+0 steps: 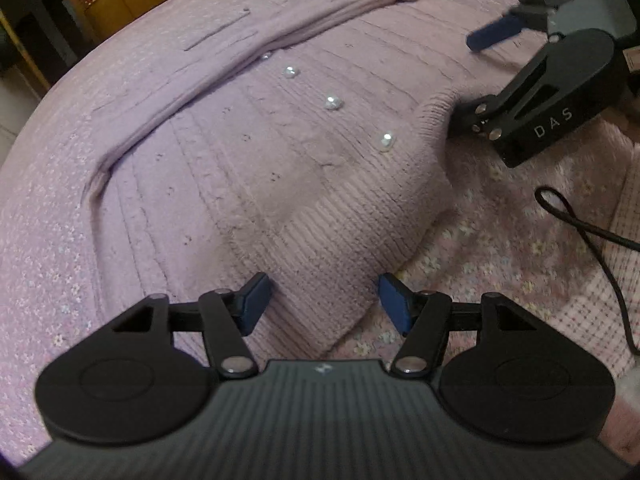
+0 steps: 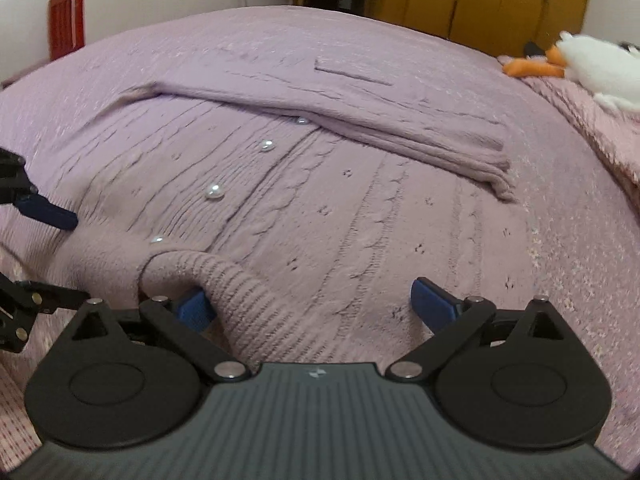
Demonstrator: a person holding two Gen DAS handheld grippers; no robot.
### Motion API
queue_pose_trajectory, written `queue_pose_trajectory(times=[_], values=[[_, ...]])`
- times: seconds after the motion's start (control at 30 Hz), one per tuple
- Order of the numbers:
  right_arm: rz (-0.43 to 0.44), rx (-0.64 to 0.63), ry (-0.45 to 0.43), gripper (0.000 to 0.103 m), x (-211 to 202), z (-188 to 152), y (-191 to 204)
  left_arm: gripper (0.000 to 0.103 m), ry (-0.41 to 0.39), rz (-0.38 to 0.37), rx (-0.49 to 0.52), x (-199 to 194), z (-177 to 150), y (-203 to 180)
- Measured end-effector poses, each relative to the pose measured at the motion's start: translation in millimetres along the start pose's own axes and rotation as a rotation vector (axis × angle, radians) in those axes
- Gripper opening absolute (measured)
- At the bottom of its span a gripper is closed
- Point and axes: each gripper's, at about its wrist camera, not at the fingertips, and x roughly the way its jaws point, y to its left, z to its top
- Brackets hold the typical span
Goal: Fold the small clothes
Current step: 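Grasp the cardigan hem with the right tool while the left tool grasps the hem, then lift the hem with both tools and fold it toward the collar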
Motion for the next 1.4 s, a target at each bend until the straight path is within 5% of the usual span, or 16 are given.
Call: queue_pose_trajectory(times=[0.4, 0.87, 1.13, 1.3, 1.4], values=[[0.010, 0.068, -0.012, 0.101, -4, -5, -12, 0.066, -0.049, 0.106, -0.064, 0, 16, 19], [-0.173, 0.079, 0.034, 0.101, -20, -33, -40, 0.066, -0.042, 0.151, -0.080, 15, 29, 22], [-0.140, 0.165, 0.017, 0.096, -11, -24, -58, 0.066, -0.066, 0.148, -0.108, 21, 33, 25], [-0.113, 0.148, -0.002, 0.084, -10, -16, -59, 0.066, -0.069, 0.131, -0.123, 22, 34, 31], [-0.084, 0.138, -0.007, 0.067, -9, -13, -56, 0.063, -0.080, 0.123, -0.116, 23, 36, 33]])
